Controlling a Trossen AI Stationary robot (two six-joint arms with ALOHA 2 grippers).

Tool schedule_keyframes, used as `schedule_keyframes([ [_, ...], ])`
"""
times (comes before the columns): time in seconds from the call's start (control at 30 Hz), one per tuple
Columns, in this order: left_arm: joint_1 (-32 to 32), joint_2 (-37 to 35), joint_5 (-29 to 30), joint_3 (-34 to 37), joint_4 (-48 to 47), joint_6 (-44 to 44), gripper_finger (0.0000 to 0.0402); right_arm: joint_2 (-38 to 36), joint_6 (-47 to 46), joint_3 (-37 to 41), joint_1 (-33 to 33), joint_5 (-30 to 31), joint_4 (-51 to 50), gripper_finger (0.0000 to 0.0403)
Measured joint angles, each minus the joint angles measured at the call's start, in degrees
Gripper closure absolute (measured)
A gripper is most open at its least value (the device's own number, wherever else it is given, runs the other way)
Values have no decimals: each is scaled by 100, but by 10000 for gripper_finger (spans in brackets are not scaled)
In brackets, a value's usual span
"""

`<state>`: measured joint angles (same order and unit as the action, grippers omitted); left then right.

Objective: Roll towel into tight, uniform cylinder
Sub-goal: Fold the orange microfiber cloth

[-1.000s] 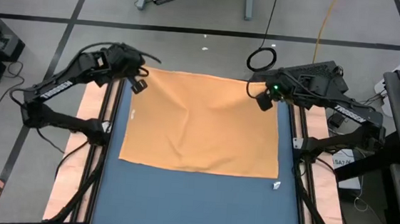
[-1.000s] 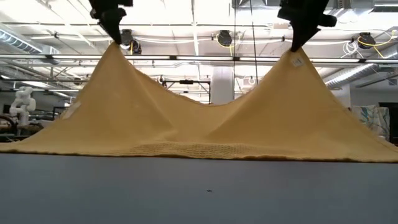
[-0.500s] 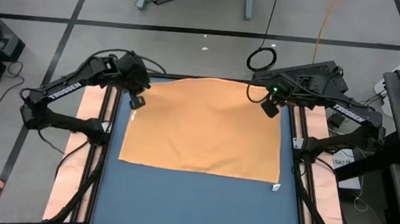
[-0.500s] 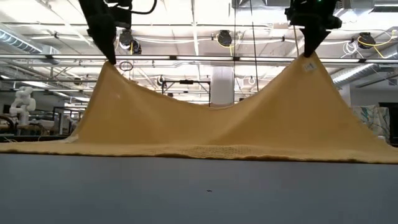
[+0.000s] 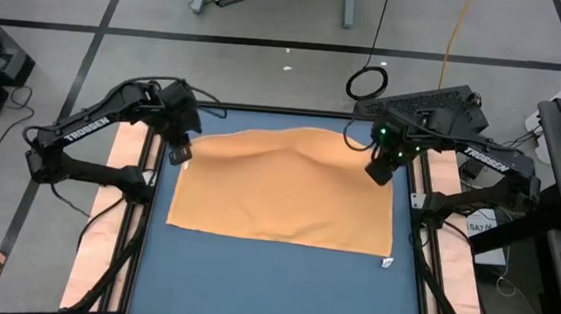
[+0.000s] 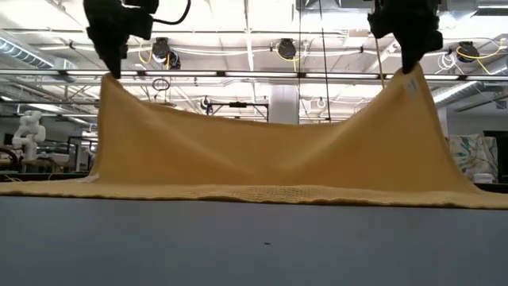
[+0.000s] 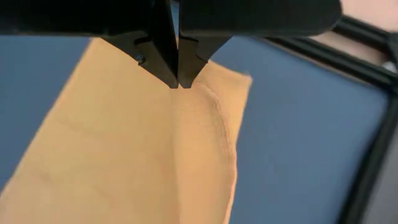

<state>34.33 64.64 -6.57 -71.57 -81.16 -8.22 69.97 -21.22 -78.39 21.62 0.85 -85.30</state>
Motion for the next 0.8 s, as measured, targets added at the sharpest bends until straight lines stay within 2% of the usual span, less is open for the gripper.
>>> schedule_keyframes([
  [0.13,0,-14,-241,0,-359,43,400,-7,-280,318,-234,-124,-199,403],
  [0.33,-34,-24,-659,0,-492,43,400,-13,-567,713,-469,248,-410,403],
  [0.57,-228,-64,-723,0,-666,130,400,-71,-675,1180,-787,31,-314,403],
  [0.8,-420,-381,-1065,0,-831,344,400,-303,-947,1237,-1149,-34,-442,403],
])
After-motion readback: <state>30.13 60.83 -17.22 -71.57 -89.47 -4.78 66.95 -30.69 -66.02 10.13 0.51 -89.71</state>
